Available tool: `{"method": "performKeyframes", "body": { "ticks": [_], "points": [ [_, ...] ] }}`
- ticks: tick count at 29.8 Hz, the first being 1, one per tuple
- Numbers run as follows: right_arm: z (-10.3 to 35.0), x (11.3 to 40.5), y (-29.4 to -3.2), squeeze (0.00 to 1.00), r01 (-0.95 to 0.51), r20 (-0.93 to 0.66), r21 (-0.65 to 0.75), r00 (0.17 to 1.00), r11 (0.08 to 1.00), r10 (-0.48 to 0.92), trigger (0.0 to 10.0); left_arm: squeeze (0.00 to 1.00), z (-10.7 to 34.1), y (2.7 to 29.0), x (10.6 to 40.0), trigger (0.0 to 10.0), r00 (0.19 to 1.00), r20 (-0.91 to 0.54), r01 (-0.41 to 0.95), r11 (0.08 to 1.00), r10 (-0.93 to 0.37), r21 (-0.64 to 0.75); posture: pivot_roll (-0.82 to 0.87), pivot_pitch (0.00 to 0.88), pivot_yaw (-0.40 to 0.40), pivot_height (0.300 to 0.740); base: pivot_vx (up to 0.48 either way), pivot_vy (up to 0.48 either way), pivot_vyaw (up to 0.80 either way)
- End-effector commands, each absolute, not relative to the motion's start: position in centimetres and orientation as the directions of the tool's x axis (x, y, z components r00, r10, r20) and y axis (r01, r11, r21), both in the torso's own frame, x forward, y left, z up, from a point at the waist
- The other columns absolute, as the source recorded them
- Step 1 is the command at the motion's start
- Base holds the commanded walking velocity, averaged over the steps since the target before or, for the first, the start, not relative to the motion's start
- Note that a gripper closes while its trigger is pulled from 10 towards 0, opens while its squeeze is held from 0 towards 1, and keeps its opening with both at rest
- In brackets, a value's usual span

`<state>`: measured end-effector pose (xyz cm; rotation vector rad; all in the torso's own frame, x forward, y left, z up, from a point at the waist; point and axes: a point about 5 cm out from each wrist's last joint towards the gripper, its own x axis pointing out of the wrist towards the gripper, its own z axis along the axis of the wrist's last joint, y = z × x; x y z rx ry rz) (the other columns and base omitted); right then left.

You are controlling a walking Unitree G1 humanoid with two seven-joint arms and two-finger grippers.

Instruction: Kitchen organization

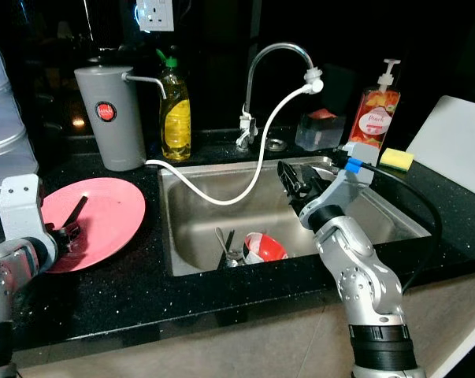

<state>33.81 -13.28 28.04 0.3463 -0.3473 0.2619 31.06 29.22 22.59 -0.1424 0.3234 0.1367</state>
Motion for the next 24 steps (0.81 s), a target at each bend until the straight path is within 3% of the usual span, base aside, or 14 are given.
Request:
{"method": "performKeyframes", "body": {
  "ticks": [1,13,14,24],
  "points": [
    [28.0,33.8,-13.5,0.00,-0.301,0.369,0.282,0.911,0.911,0.187,10.0,0.00,20.6,28.7,31.0,0.0,0.913,-0.398,-0.152,0.979,0.086,-0.136,-0.02,0.043,-0.001,0.740,0.000,0.000,0.00],
    [28.1,33.8,-13.4,0.00,-0.308,0.372,0.277,0.908,0.910,0.194,10.0,0.00,22.2,27.6,31.7,0.0,0.949,-0.311,-0.102,0.978,0.041,-0.183,-0.02,0.029,-0.005,0.740,0.000,0.000,0.00],
    [28.1,33.8,-13.4,0.00,-0.308,0.372,0.276,0.908,0.910,0.195,10.0,0.00,22.9,27.1,31.8,10.0,0.964,-0.267,-0.060,0.981,0.009,-0.184,-0.02,0.029,-0.006,0.740,0.000,0.000,0.00],
    [28.2,33.8,-13.2,0.00,-0.315,0.375,0.276,0.905,0.908,0.200,10.0,0.00,26.3,25.0,31.8,10.0,0.993,-0.061,0.088,0.983,-0.098,-0.158,-0.02,0.022,-0.008,0.740,0.000,0.000,0.00]
  ]
}}
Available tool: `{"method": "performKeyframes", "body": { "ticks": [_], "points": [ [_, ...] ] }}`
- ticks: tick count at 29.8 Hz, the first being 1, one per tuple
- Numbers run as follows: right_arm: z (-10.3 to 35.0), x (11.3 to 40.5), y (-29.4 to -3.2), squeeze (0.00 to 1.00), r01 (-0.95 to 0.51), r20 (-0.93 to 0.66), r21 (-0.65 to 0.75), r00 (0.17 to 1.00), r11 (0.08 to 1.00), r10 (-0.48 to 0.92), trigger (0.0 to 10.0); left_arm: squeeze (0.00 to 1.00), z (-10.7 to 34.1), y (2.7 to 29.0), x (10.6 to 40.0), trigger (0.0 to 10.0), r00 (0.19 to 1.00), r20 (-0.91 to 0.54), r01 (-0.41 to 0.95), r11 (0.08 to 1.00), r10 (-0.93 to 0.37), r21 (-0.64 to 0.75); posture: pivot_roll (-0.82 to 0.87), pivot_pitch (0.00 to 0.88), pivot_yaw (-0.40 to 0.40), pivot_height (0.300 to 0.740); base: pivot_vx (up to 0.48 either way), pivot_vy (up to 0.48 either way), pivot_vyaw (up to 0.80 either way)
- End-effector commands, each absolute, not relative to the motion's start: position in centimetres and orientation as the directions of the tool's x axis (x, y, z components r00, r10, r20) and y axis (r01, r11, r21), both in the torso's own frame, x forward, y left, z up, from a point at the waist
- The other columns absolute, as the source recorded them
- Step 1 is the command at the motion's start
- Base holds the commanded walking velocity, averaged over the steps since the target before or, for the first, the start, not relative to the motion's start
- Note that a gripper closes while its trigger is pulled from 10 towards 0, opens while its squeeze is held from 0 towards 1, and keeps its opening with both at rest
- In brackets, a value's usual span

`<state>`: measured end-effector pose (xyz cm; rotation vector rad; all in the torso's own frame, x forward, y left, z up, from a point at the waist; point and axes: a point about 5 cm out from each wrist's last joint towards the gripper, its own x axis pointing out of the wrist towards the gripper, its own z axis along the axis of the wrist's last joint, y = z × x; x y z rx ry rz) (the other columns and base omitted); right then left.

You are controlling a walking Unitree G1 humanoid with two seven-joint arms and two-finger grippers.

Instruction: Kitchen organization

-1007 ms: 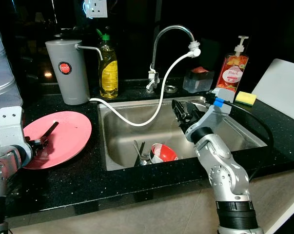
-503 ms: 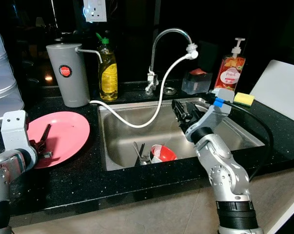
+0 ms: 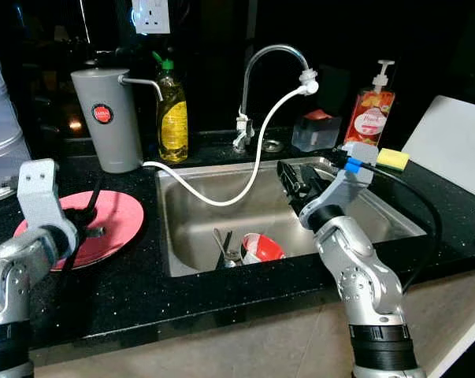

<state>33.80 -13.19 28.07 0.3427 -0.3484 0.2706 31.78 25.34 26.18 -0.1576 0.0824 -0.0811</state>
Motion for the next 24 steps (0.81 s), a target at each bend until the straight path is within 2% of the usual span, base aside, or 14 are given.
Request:
{"method": "performKeyframes", "body": {
  "ticks": [1,8,15,16,19,24],
  "points": [
    [28.2,33.8,-13.2,0.00,-0.316,0.376,0.275,0.905,0.908,0.201,10.0,0.00,27.4,24.4,31.7,10.0,0.991,-0.006,0.134,0.980,-0.136,-0.144,-0.02,0.022,-0.009,0.740,0.000,0.000,0.00],
    [28.3,33.8,-13.2,0.00,-0.315,0.379,0.275,0.904,0.908,0.199,10.0,0.00,28.9,23.3,31.5,10.0,0.981,0.056,0.194,0.973,-0.188,-0.128,-0.02,0.028,-0.007,0.740,0.000,0.000,0.00],
    [28.1,33.7,-13.4,0.00,-0.310,0.373,0.275,0.907,0.910,0.197,10.0,0.00,28.1,22.0,31.7,10.0,0.966,0.048,0.260,0.956,-0.255,-0.135,-0.02,0.030,-0.007,0.740,0.000,0.000,0.00],
    [28.1,33.8,-13.5,0.00,-0.306,0.372,0.276,0.908,0.911,0.192,10.0,0.00,27.9,20.6,31.7,10.0,0.944,0.069,0.329,0.934,-0.323,-0.138,-0.02,0.030,-0.011,0.740,0.000,0.000,0.00],
    [28.2,33.8,-13.5,0.00,-0.306,0.377,0.275,0.906,0.912,0.190,10.0,0.00,27.8,18.8,32.1,10.0,0.921,0.094,0.389,0.907,-0.378,-0.161,-0.02,0.029,-0.012,0.740,0.000,0.000,0.00],
    [28.8,33.7,-13.5,0.00,-0.309,0.399,0.259,0.897,0.915,0.191,10.0,0.00,27.6,16.4,34.1,10.0,0.910,0.102,0.414,0.881,-0.401,-0.230,-0.02,0.028,-0.015,0.740,0.000,0.000,0.00]
  ]
}}
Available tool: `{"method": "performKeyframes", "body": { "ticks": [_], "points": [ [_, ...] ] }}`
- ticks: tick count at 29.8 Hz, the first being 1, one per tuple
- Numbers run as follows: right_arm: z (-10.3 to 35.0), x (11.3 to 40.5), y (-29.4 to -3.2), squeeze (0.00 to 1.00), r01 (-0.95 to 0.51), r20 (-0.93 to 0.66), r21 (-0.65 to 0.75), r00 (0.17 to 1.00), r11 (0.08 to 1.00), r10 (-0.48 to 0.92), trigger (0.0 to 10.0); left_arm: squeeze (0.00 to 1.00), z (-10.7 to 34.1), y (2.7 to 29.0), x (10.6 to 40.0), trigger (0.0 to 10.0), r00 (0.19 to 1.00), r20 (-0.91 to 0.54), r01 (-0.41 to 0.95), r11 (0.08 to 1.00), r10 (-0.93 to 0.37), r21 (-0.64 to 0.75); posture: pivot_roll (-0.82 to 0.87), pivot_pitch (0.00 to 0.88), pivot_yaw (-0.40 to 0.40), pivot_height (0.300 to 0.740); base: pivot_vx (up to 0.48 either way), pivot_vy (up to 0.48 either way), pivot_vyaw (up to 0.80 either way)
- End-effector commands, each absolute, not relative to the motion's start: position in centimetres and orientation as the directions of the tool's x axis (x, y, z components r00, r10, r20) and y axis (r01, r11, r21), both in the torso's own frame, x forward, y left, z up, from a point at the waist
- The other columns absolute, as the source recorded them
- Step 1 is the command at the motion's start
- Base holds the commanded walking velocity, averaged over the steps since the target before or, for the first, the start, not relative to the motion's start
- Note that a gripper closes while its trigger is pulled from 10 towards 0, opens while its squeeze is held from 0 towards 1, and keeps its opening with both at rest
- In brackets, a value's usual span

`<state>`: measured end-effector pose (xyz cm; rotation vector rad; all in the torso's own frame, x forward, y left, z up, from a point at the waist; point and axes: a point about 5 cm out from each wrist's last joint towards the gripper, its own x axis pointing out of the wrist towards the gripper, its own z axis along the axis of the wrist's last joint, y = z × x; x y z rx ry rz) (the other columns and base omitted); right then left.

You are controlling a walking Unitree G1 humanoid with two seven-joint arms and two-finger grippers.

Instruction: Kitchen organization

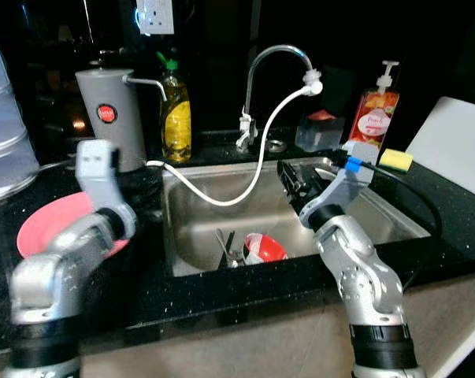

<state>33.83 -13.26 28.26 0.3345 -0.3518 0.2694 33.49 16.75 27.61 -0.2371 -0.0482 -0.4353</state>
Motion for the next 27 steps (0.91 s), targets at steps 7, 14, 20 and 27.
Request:
{"method": "performKeyframes", "body": {
  "ticks": [7,14,20,27],
  "points": [
    [29.2,33.3,-13.2,0.00,-0.326,0.418,0.242,0.885,0.914,0.205,10.0,0.00,26.8,14.7,37.8,10.0,0.946,-0.002,0.313,0.914,-0.324,-0.257,-0.04,0.030,-0.008,0.740,0.000,0.000,0.00],
    [29.5,33.1,-12.9,0.00,-0.354,0.433,0.222,0.871,0.908,0.233,10.0,0.00,27.0,13.7,40.1,10.0,0.950,-0.068,0.283,0.934,-0.304,-0.218,-0.03,0.029,-0.003,0.740,0.000,0.000,0.00],
    [29.8,32.9,-12.7,0.00,-0.360,0.440,0.211,0.865,0.909,0.241,10.0,0.00,26.1,12.2,41.2,10.0,0.918,-0.130,0.349,0.920,-0.374,-0.180,-0.04,0.030,0.001,0.740,0.000,0.000,0.00],
    [29.6,32.9,-13.0,0.00,-0.351,0.434,0.213,0.870,0.912,0.234,10.0,1.00,24.5,12.3,41.4,10.0,0.925,-0.179,0.309,0.937,-0.336,-0.160,-0.05,0.034,0.001,0.740,0.000,0.000,0.00]
  ]
}}
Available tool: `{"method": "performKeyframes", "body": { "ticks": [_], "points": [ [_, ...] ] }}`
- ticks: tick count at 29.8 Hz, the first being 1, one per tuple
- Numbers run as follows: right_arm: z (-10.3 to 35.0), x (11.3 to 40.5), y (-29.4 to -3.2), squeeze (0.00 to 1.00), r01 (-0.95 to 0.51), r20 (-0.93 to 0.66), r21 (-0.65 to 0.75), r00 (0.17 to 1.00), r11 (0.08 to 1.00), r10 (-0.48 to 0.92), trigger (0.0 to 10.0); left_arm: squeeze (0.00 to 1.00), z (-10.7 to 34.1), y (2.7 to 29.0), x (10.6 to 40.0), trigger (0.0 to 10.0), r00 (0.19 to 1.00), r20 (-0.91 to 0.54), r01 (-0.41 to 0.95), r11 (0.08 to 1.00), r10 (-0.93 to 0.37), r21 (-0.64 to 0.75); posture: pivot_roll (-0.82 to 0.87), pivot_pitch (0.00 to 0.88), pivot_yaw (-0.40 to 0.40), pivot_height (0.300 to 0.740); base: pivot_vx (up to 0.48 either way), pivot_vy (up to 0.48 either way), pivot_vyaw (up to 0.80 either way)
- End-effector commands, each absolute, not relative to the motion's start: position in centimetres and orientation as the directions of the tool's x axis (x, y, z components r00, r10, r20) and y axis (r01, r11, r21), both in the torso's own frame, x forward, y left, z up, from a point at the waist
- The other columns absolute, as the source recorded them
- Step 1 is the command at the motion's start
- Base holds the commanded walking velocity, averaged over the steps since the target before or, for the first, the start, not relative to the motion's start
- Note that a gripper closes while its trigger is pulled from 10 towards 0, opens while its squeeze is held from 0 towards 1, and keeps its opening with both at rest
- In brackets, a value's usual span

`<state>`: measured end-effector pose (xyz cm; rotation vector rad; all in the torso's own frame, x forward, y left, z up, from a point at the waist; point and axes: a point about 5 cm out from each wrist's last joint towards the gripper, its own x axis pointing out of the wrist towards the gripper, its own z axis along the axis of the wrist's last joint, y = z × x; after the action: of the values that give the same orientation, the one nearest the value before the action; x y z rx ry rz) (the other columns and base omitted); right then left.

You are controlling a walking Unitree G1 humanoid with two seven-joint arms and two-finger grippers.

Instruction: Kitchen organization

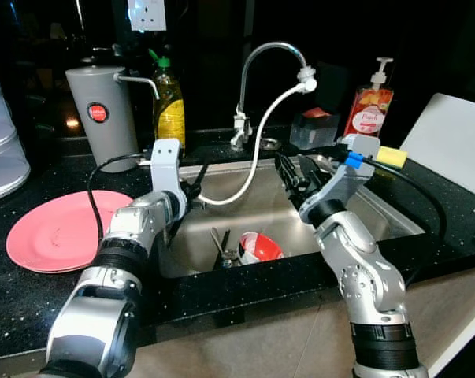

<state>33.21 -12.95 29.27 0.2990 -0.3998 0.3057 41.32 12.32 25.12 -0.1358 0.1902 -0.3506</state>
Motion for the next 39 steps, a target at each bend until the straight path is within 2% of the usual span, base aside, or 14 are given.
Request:
{"method": "performKeyframes", "body": {
  "ticks": [1,9,12,13,15,16,17,18,20,27,28,34,39],
  "points": [
    [29.6,32.9,-13.0,0.00,-0.351,0.434,0.213,0.870,0.912,0.234,10.0,1.00,24.5,12.3,41.4,10.0,0.925,-0.179,0.309,0.937,-0.336,-0.160,-0.05,0.034,0.001,0.740,0.000,0.000,0.00],
    [29.5,33.0,-12.9,0.00,-0.356,0.430,0.214,0.871,0.909,0.240,10.0,1.00,24.1,13.1,41.5,10.0,0.933,-0.157,0.293,0.936,-0.324,-0.195,-0.04,0.035,-0.007,0.740,0.000,0.000,0.00],
    [29.6,33.0,-12.8,0.00,-0.360,0.430,0.213,0.869,0.908,0.244,10.0,1.00,25.2,13.1,41.3,10.0,0.928,-0.072,0.347,0.920,-0.364,-0.184,-0.04,0.035,-0.010,0.740,0.000,0.000,0.00],
    [29.6,33.0,-12.8,0.00,-0.361,0.431,0.213,0.869,0.908,0.244,10.0,0.13,25.7,13.0,41.1,10.0,0.925,-0.039,0.366,0.915,-0.377,-0.167,-0.04,0.037,-0.009,0.740,0.000,0.000,0.00],
    [29.6,33.0,-12.8,0.00,-0.360,0.431,0.213,0.869,0.908,0.244,10.0,0.13,26.0,13.0,41.0,10.0,0.923,-0.020,0.376,0.914,-0.383,-0.155,-0.04,0.037,-0.009,0.740,0.000,0.000,0.00],
    [29.6,32.9,-12.8,0.00,-0.358,0.430,0.212,0.870,0.910,0.242,10.0,0.00,26.8,13.0,40.6,10.0,0.917,0.041,0.398,0.912,-0.396,-0.096,-0.04,0.038,-0.006,0.740,0.000,0.000,0.00],
    [29.5,32.8,-12.9,0.00,-0.353,0.430,0.212,0.871,0.911,0.237,10.0,0.00,28.0,12.9,39.7,10.0,0.903,0.127,0.413,0.911,-0.410,0.001,-0.05,0.039,-0.001,0.740,0.000,0.000,0.00],
    [29.5,32.8,-12.9,0.00,-0.353,0.430,0.212,0.871,0.911,0.237,10.0,0.00,28.0,12.9,39.7,10.0,0.903,0.127,0.413,0.911,-0.410,0.001,-0.05,0.039,-0.001,0.740,0.000,0.000,0.00],
    [29.4,32.7,-13.0,0.00,-0.347,0.429,0.209,0.873,0.914,0.233,10.0,0.00,28.7,13.1,38.5,10.0,0.894,0.196,0.393,0.915,-0.403,0.091,-0.05,0.040,0.003,0.740,0.000,0.000,0.00],
    [29.1,32.5,-13.0,0.00,-0.338,0.427,0.200,0.875,0.920,0.228,10.0,0.00,29.0,13.5,36.0,10.0,0.885,0.244,0.345,0.910,-0.396,0.228,-0.05,0.040,0.006,0.740,0.000,0.000,0.00],
    [28.9,32.3,-13.0,0.00,-0.334,0.422,0.199,0.878,0.921,0.227,10.0,0.00,28.7,13.6,34.2,10.0,0.874,0.226,0.364,0.888,-0.430,0.282,-0.04,0.040,0.005,0.740,0.000,0.000,0.00],
    [28.7,32.2,-13.1,0.00,-0.320,0.418,0.171,0.880,0.932,0.225,10.0,0.00,29.0,13.6,31.3,10.0,0.828,0.255,0.429,0.857,-0.499,0.283,-0.03,0.039,-0.002,0.740,0.000,0.000,0.00],
    [28.4,32.0,-12.9,0.00,-0.311,0.414,0.137,0.880,0.940,0.231,10.0,0.00,29.3,13.9,30.2,10.0,0.822,0.317,0.415,0.878,-0.474,0.237,-0.04,0.036,-0.002,0.740,0.000,0.000,0.00]
  ]
}}
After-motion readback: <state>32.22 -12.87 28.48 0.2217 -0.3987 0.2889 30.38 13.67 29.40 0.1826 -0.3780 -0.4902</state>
